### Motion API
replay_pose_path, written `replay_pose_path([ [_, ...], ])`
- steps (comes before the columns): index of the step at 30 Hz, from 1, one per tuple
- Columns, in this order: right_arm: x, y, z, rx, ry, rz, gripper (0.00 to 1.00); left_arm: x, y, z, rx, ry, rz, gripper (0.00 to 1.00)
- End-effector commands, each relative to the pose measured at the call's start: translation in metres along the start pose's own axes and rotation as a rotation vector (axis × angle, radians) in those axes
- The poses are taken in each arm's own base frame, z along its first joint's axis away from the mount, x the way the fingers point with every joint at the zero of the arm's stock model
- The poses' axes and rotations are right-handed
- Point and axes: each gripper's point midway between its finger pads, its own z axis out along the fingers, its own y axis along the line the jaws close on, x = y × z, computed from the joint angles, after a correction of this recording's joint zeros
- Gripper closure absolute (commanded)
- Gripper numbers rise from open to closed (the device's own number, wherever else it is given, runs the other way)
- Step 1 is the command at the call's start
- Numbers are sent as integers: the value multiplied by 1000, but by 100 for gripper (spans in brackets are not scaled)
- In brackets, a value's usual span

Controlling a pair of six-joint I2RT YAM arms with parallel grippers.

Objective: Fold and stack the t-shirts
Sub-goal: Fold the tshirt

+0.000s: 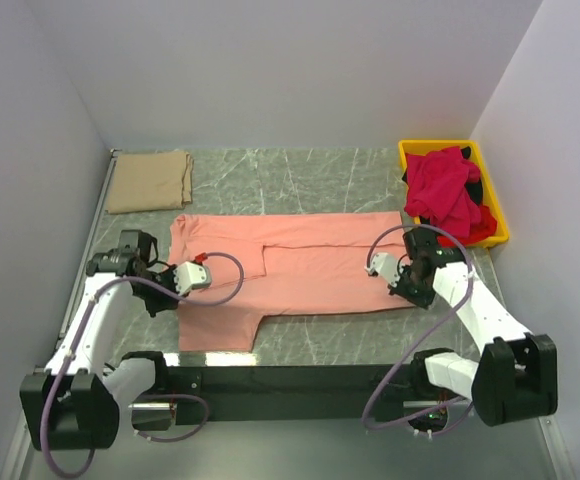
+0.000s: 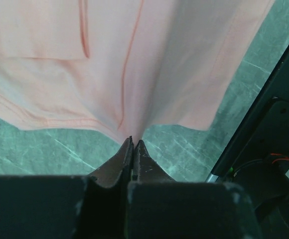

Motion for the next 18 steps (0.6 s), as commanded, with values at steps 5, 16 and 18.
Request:
replay_pose_path([
  [5,-25,-52,-17,33,-25,-10,100,-31,40,-15,-10,-73,-28,99],
  [16,-58,-108,-5,13,4,-43,100,-61,115,-4,-35,-122,-144,99],
  [18,-63,-119,-3,26,3,-44,100,-62,123,4,-8,-118,-177,99],
])
